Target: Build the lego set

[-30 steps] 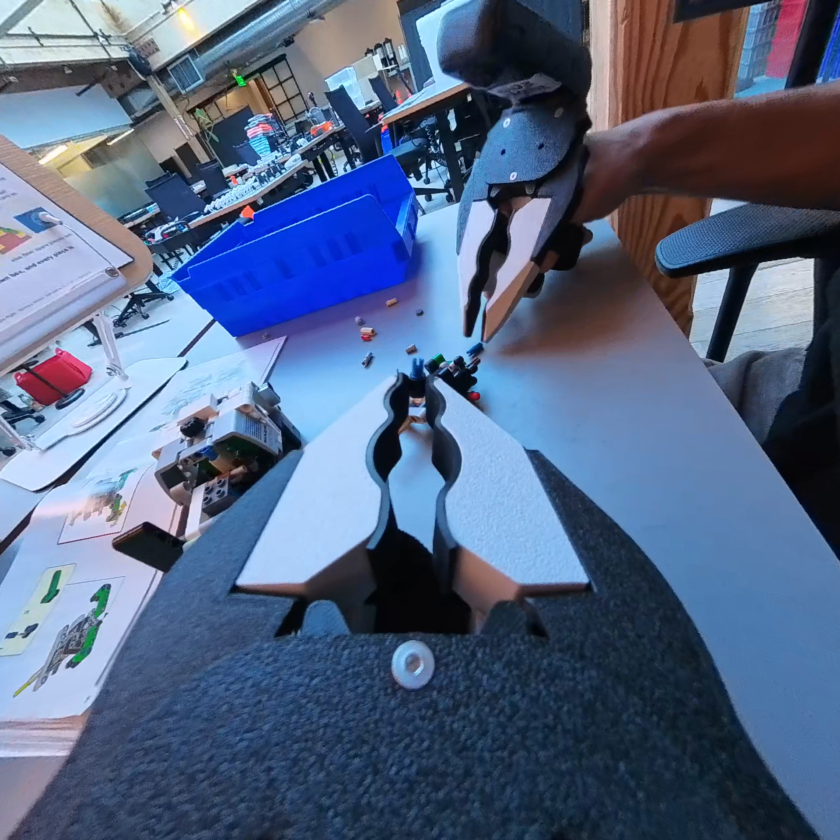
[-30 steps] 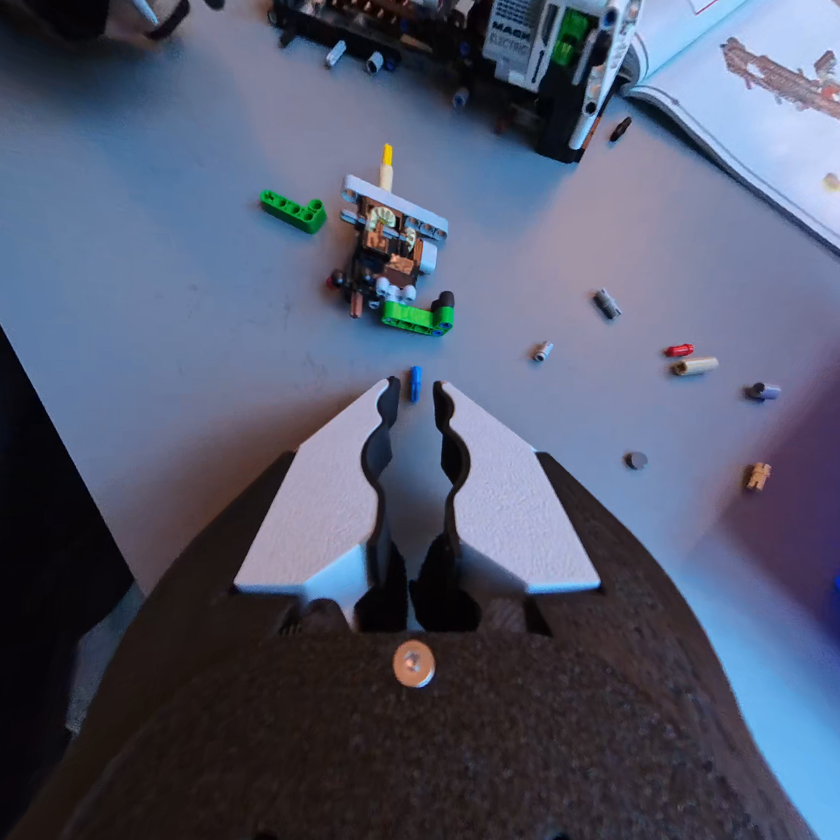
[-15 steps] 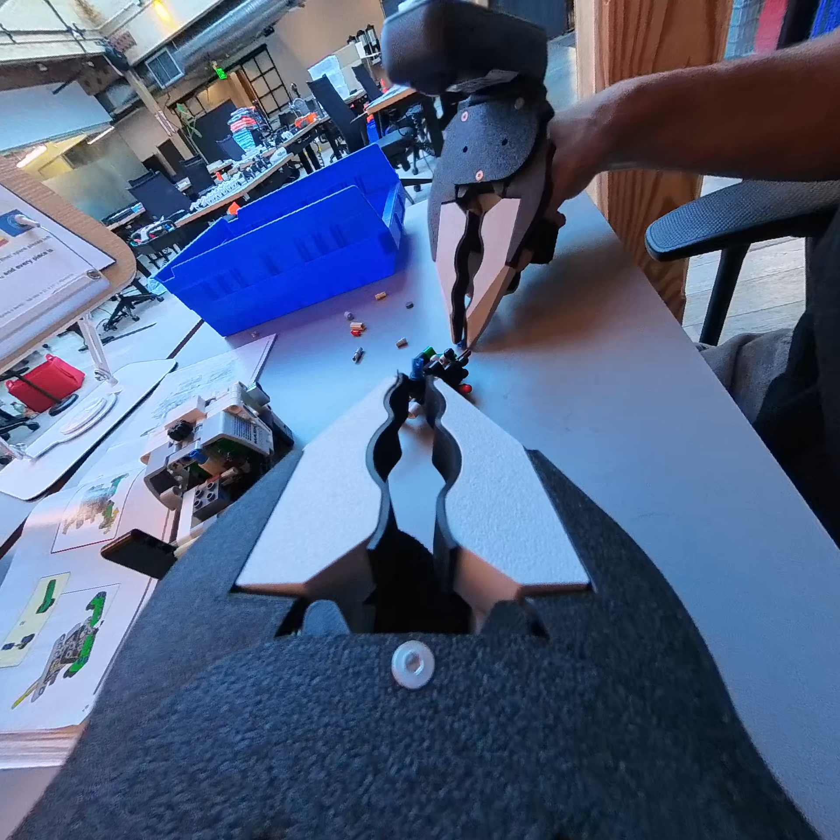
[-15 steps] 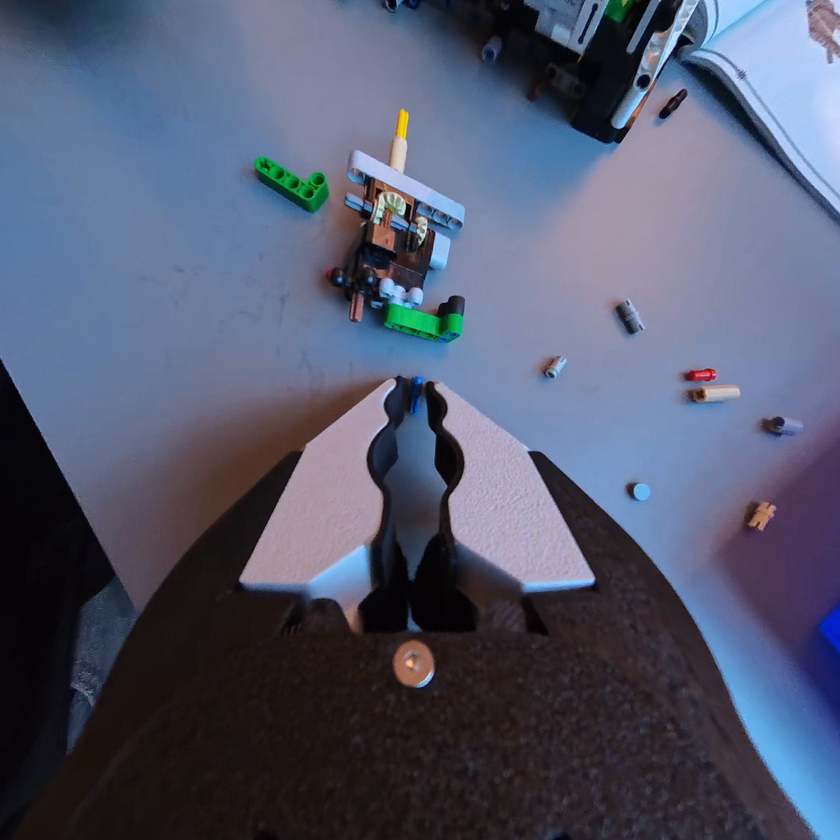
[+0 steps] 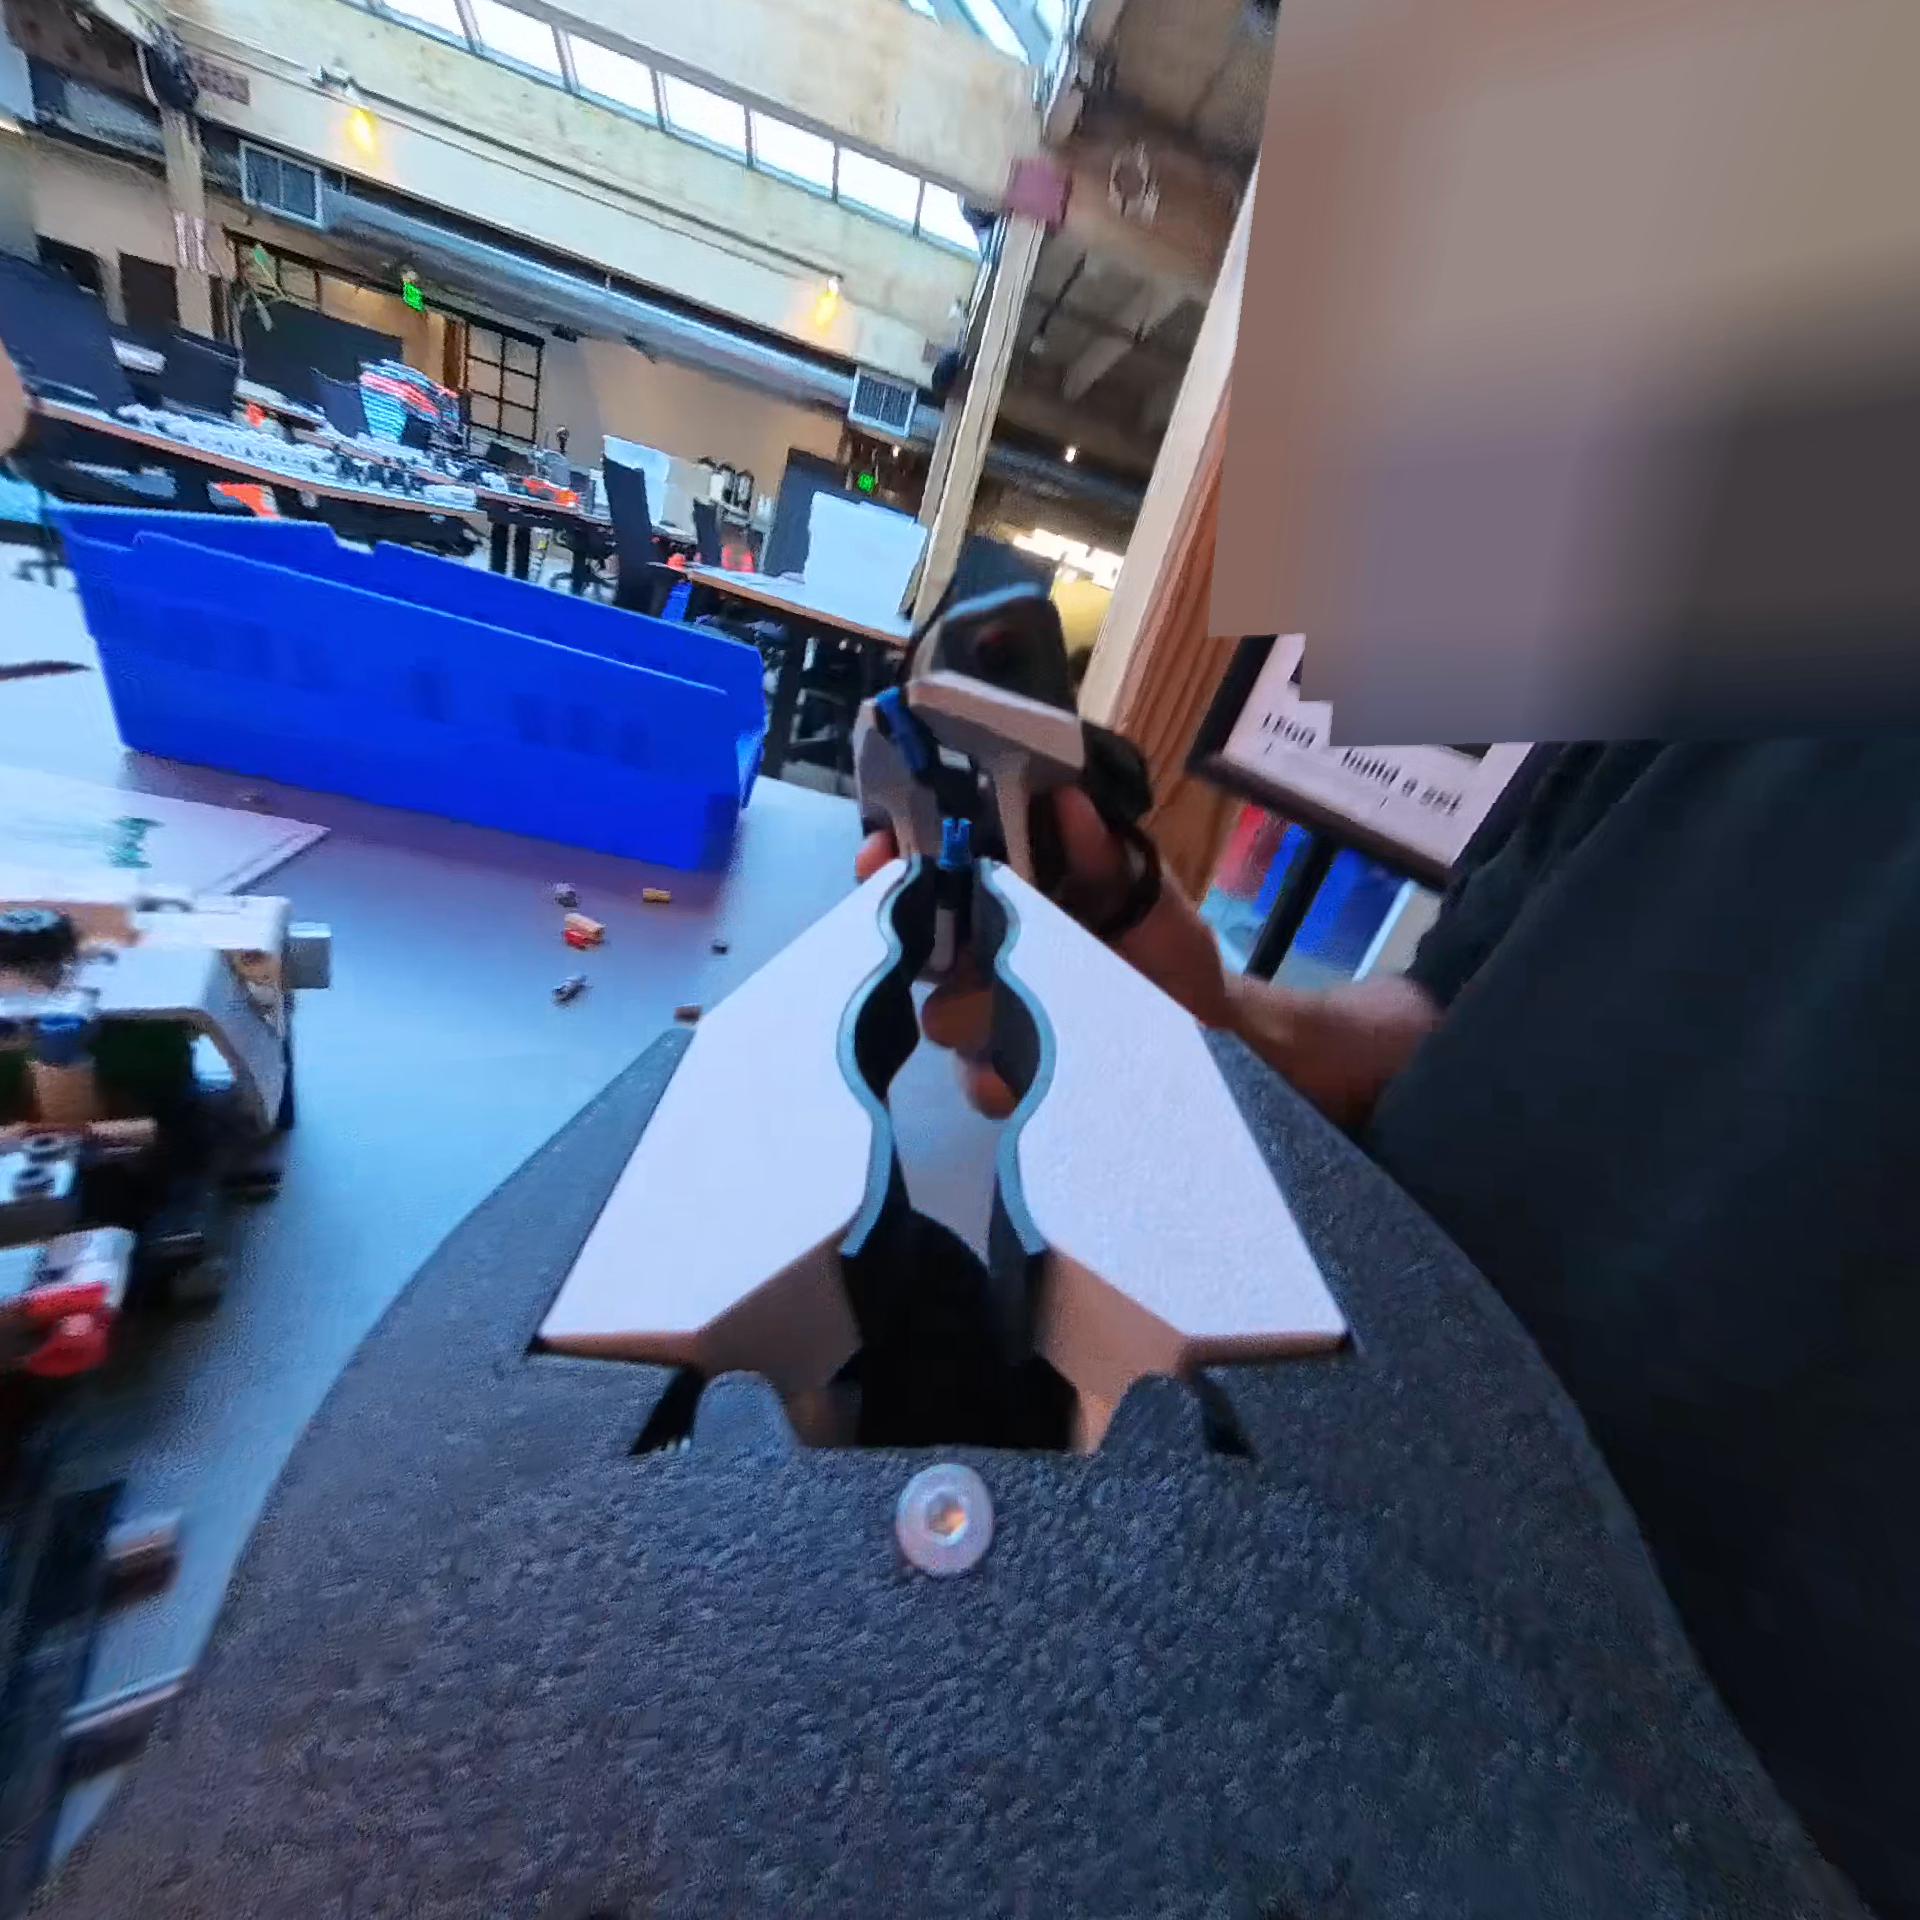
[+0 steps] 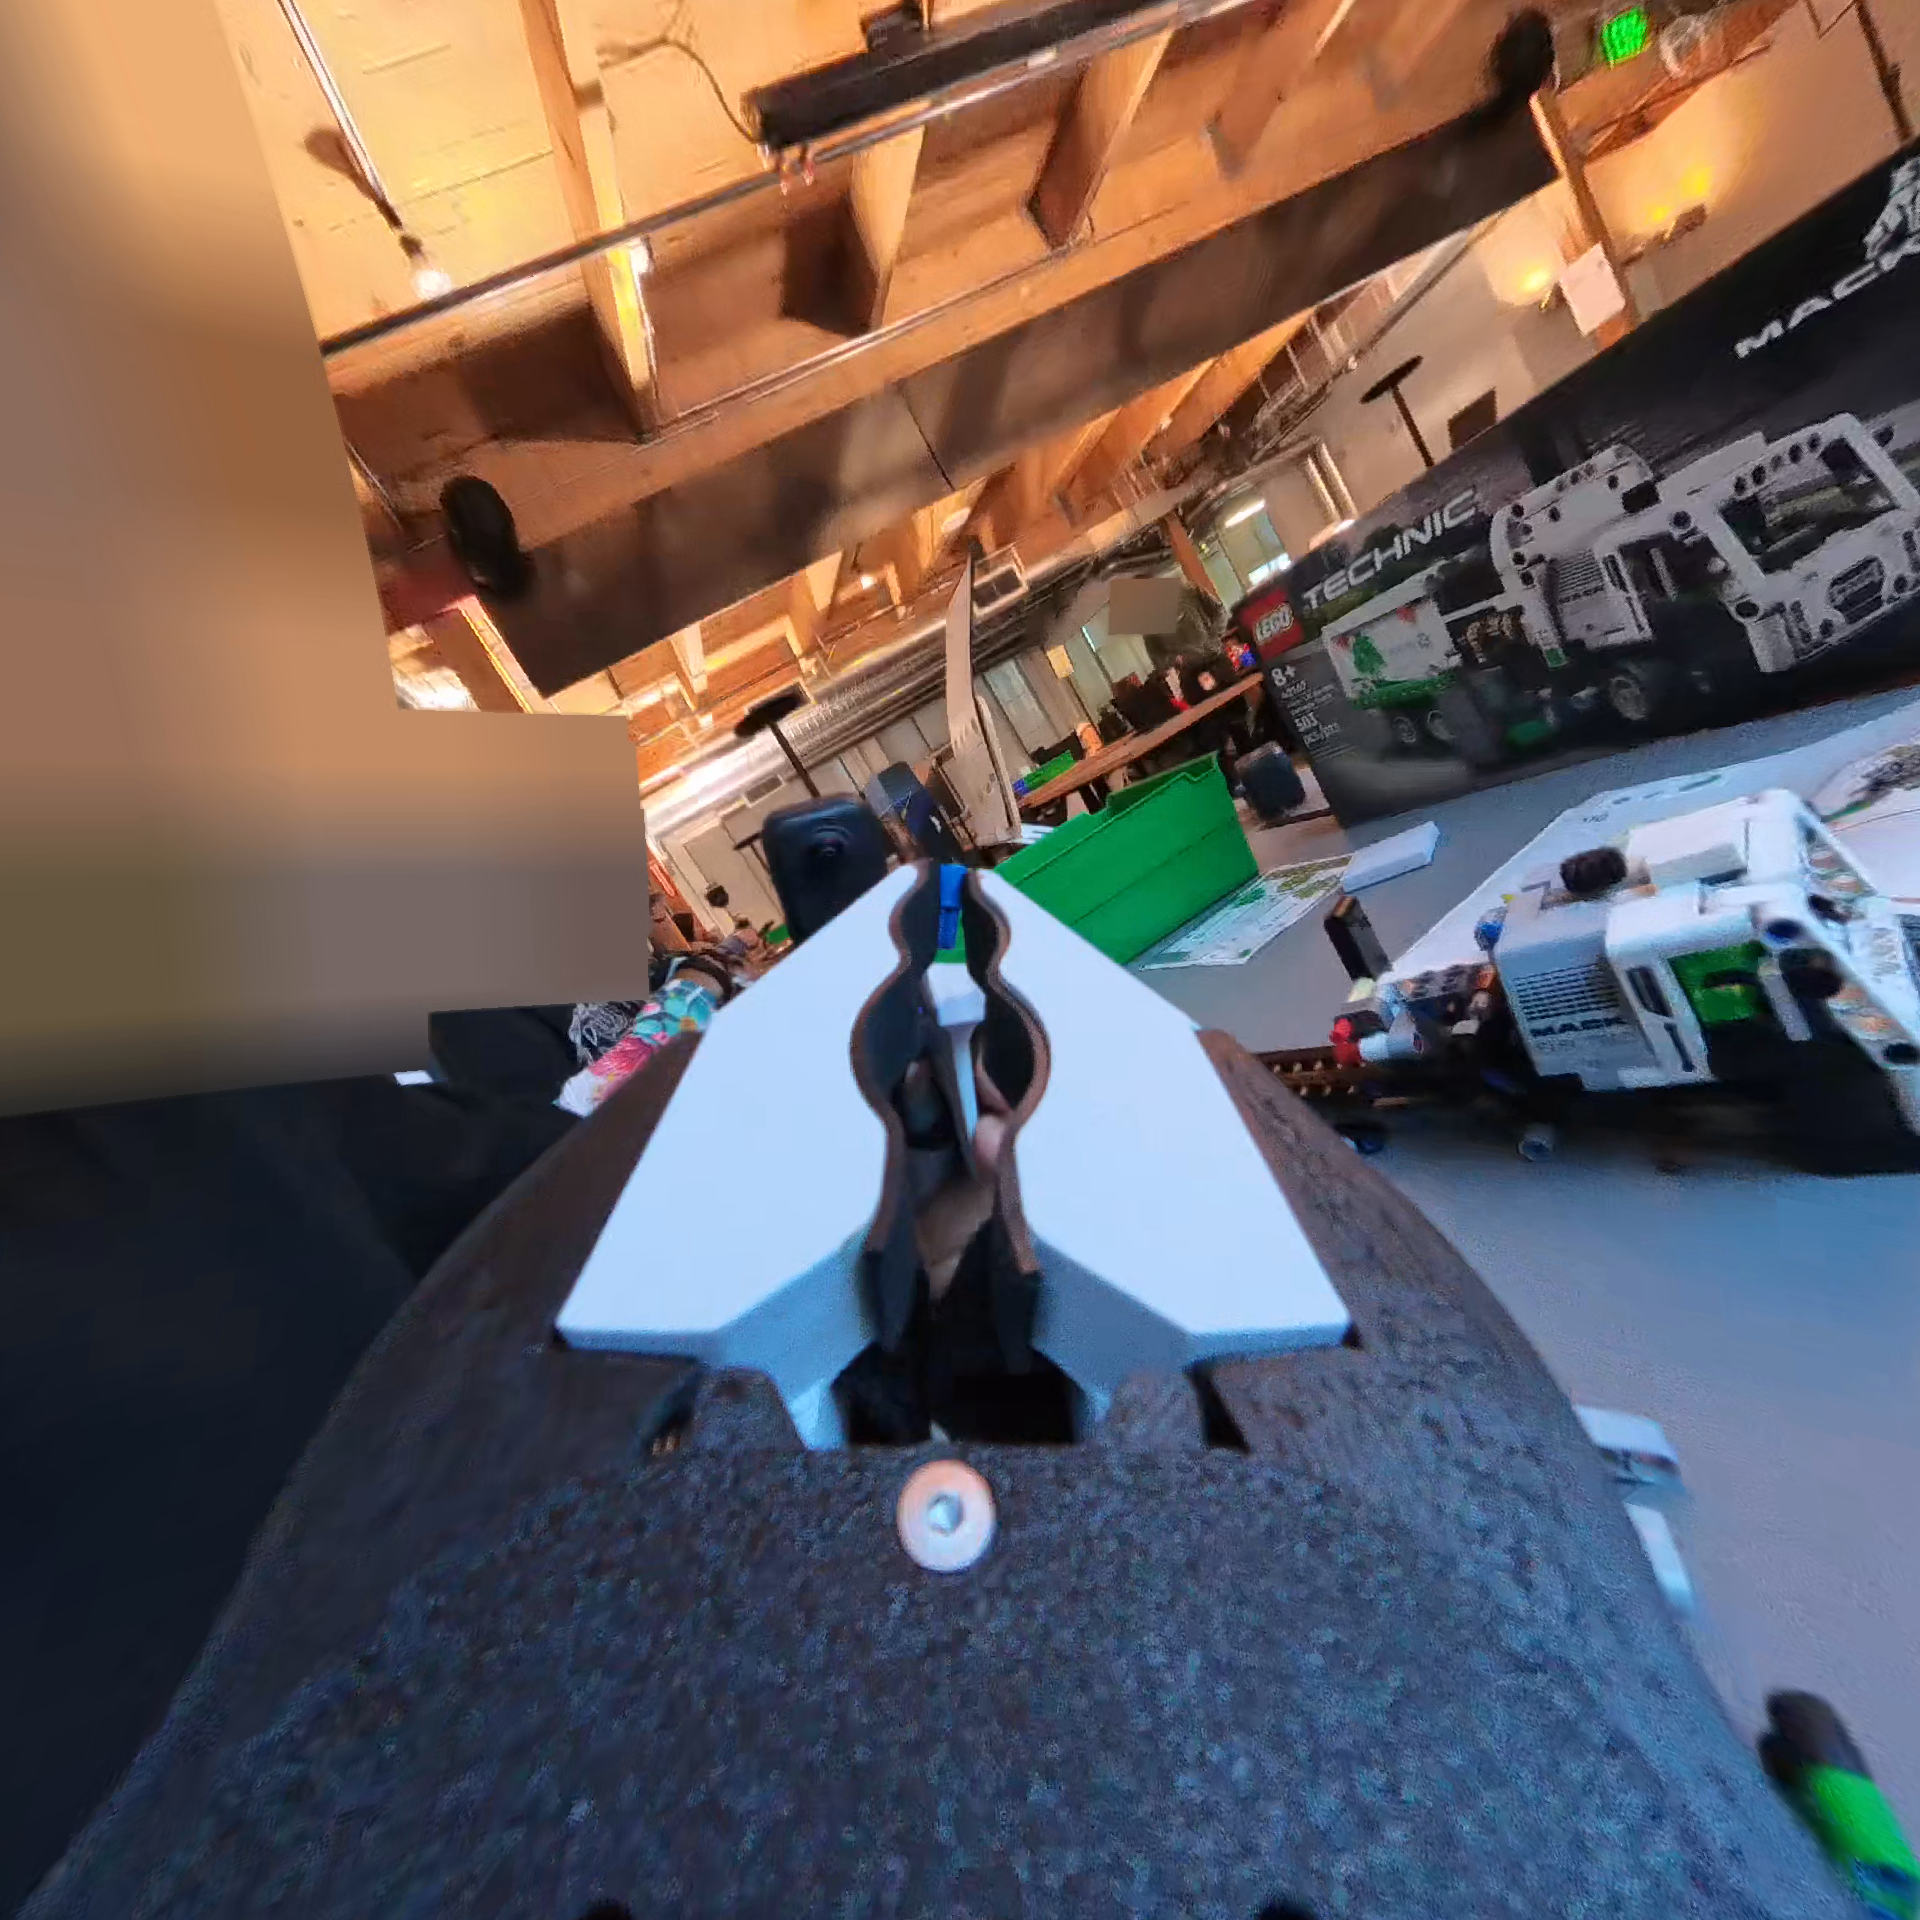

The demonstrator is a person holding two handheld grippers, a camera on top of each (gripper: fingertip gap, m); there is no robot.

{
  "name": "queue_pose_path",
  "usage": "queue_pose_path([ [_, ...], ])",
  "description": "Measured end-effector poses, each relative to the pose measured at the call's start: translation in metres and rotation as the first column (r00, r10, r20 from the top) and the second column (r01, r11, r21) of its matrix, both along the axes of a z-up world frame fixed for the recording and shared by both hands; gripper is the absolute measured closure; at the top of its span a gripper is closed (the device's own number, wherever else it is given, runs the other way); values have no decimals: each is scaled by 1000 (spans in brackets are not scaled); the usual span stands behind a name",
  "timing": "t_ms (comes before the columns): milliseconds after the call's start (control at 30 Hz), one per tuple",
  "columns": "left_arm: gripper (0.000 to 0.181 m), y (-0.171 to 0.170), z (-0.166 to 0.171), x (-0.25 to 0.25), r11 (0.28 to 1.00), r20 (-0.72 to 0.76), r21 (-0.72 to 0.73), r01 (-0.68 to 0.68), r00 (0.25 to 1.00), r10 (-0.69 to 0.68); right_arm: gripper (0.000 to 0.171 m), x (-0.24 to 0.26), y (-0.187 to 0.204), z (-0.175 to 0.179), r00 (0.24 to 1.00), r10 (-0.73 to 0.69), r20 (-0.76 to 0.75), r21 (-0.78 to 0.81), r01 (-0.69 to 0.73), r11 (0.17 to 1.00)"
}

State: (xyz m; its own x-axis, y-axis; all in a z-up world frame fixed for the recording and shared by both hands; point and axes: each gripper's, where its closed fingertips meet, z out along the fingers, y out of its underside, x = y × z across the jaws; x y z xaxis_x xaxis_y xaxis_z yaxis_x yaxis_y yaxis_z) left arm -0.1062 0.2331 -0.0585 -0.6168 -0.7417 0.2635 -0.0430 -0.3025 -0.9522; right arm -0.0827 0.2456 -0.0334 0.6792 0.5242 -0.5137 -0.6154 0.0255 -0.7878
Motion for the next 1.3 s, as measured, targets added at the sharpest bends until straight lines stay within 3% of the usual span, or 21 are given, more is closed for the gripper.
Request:
queue_pose_path([
  [167, 178, 8, 8, -3, 988, -14, -152, 25, 1000, -27, 168, -19, 6, 0, 999, 10, 38, 25, -11, 1000],
  [333, 178, 11, 11, -6, 977, -18, -209, 40, 999, -45, 168, -24, 10, 1, 998, 2, 67, 29, -4, 1000],
  [767, 178, 15, 19, -12, 962, -10, -264, 76, 997, -82, 168, -31, 16, 7, 998, 40, 43, 54, -42, 998],
  [1300, 179, 18, 35, -22, 848, 62, -481, 222, 974, -220, 168, -42, 15, 22, 995, 96, 25, 163, -99, 982],
])
